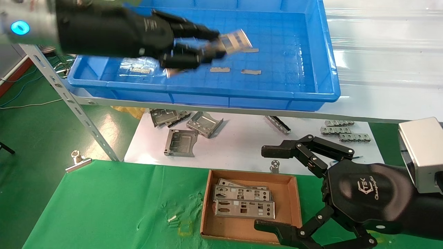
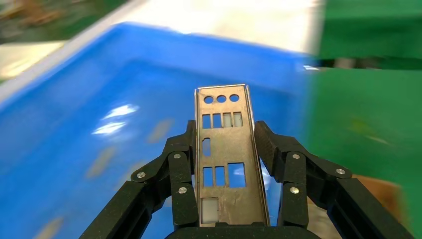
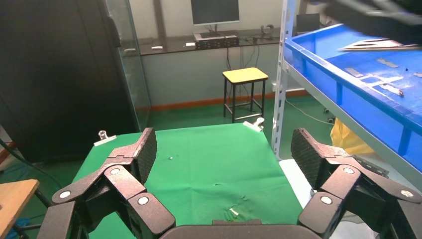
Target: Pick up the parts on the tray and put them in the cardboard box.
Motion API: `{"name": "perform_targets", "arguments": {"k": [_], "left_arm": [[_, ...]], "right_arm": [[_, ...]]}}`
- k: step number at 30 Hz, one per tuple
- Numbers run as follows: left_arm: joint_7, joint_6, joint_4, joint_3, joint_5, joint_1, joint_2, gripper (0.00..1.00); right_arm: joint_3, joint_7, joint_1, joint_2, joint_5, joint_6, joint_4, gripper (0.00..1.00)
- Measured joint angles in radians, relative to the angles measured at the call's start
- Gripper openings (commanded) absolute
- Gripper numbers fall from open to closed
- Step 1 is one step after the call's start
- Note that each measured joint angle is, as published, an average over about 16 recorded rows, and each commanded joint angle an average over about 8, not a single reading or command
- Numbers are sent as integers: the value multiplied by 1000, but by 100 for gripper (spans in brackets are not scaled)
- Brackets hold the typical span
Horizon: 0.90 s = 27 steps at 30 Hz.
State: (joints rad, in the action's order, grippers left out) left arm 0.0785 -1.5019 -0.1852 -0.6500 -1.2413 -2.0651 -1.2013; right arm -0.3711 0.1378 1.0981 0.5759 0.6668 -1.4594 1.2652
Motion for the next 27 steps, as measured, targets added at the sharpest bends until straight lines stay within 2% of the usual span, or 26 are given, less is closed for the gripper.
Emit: {"name": "perform_targets", "arguments": {"k": [7,12,17,21,27], "left_arm": [[26,-99,-157,-59,62,56,38,0],[34,-92,-314,-131,120,132,73,0],[95,-44,-433,-197,158,246,89,0],[180,17,-456,-232,168,350,72,0],[345,133,-373,-249,146,481,-9,0]], "right_arm": [[0,0,0,0,0,0,0,100],[0,0,0,0,0,0,0,100],[0,0,0,0,0,0,0,100],[0,0,0,0,0,0,0,100],[0,0,0,0,0,0,0,100]]}}
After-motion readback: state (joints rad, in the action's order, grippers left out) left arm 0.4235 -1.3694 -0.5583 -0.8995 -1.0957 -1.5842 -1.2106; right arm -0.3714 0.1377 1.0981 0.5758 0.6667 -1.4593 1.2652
